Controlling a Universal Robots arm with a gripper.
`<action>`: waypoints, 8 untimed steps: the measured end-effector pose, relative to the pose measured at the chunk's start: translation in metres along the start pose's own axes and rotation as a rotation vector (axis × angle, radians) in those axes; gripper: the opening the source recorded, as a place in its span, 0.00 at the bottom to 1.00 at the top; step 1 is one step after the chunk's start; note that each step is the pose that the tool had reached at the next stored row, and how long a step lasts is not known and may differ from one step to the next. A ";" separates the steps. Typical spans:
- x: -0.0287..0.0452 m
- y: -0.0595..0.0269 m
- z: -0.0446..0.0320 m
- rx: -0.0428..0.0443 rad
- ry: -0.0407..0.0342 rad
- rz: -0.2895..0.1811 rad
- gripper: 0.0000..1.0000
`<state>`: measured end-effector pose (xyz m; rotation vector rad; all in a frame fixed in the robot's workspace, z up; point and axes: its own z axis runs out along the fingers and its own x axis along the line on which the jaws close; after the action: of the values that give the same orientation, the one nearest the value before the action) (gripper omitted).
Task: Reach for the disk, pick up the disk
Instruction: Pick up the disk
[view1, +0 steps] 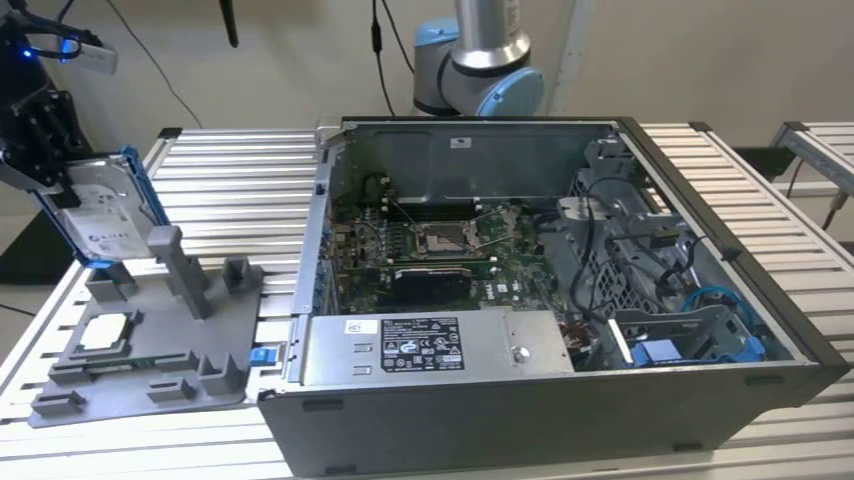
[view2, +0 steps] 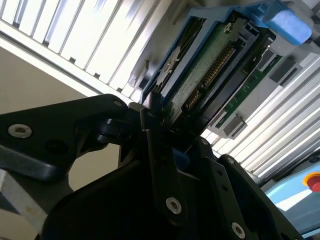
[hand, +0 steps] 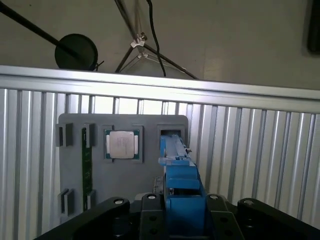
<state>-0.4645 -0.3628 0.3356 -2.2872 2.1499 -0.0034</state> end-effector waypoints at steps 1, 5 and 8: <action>0.0000 0.0000 -0.0011 0.0001 0.0000 0.000 0.00; 0.0000 0.0000 -0.0056 0.0001 -0.0001 0.000 0.00; 0.0000 0.0000 -0.0090 0.0000 0.0000 0.000 0.00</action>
<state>-0.4645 -0.3628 0.3447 -2.2872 2.1499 -0.0035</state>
